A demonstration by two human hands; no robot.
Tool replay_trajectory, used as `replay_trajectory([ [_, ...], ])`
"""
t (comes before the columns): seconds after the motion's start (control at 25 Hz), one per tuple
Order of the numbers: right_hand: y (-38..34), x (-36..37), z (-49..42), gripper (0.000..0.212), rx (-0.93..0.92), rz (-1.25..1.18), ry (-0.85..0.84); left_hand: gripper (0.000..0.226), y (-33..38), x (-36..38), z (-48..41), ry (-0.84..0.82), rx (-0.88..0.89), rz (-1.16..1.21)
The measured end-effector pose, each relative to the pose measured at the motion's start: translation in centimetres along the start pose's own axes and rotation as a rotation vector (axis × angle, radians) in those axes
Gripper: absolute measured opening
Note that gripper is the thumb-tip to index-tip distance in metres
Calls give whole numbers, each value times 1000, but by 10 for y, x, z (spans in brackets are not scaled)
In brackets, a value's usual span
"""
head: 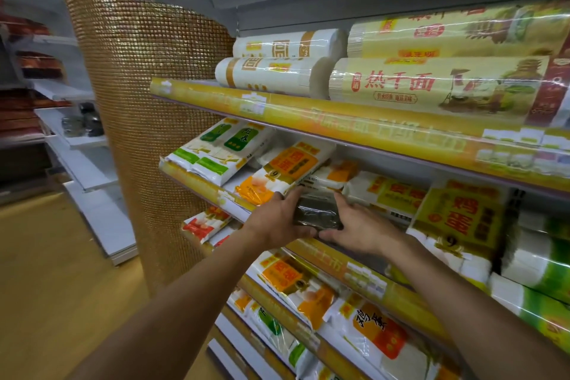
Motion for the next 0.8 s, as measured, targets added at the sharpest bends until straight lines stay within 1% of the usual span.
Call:
replay_trajectory([
  [0.2, -22, -15, -11, 98, -85, -97, 40, 93, -14, -25, 15, 112, -57, -10],
  [0.32, -53, -13, -22, 100, -176, -119, 58, 94, -36, -38, 39, 170, -138, -34],
  [0.56, -159, 21, -39, 99, -399, -191, -27, 90, -111, -69, 115, 223, -376, -63],
  [0.8, -282, 55, -46, 99, -572, -235, -93, 88, -195, -107, 196, 263, -551, -65],
])
Point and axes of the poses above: each hand's wrist, its own z-axis away from the middle knuckle, its own x-axis out of the palm, y = z × x, the point moved 4 cm from there along -z, towards the middle knuckle, and after that the axes turned 1 degree about y, right-handed, at the moved point
